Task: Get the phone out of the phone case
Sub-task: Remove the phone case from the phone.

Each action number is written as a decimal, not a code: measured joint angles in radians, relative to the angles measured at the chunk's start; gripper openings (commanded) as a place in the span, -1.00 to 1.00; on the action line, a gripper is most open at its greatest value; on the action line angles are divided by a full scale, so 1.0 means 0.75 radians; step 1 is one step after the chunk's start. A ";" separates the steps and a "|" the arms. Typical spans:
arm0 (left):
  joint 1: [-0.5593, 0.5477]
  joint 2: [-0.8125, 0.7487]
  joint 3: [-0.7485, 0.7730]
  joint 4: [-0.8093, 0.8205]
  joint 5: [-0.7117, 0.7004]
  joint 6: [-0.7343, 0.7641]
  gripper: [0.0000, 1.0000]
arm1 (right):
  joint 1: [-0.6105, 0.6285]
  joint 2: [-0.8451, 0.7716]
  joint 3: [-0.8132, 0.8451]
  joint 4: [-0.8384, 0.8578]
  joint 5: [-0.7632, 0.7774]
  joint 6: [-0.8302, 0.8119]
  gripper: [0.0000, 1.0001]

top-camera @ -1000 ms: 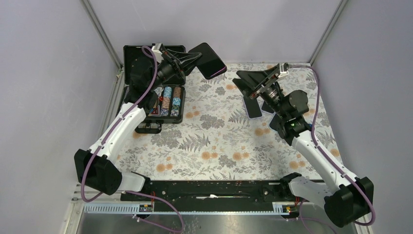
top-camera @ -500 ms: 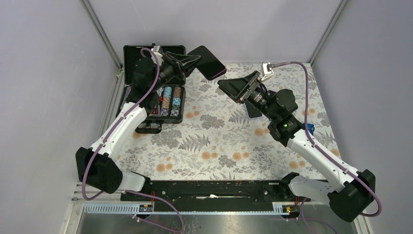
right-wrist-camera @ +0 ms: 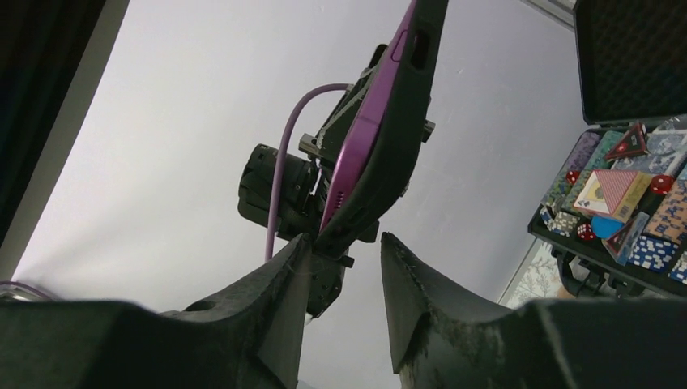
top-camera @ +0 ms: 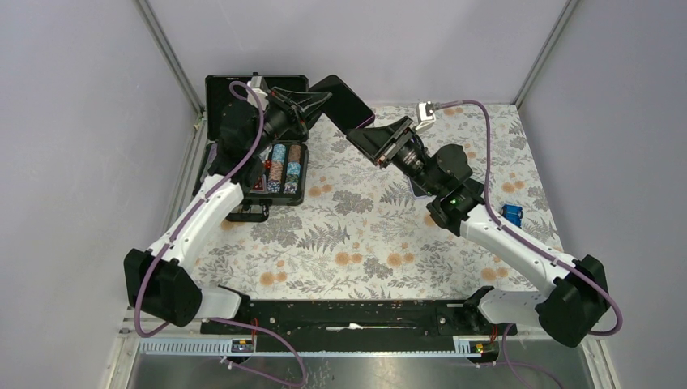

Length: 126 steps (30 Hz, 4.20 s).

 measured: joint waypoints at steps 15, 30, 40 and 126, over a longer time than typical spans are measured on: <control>0.004 -0.006 0.001 0.004 -0.002 -0.050 -1.00 | 0.009 0.074 0.014 0.164 -0.004 0.013 -0.61; 0.012 0.062 0.032 -0.188 0.105 -0.176 -1.00 | -0.002 0.087 -0.113 0.306 -0.076 -0.212 -0.85; 0.023 0.085 -0.066 -0.191 0.120 -0.254 -1.00 | -0.004 0.124 -0.204 0.371 -0.066 -0.180 -0.83; -0.018 -0.012 -0.175 0.060 0.008 -0.382 -1.00 | -0.113 -0.051 -0.062 -0.154 0.085 0.069 0.19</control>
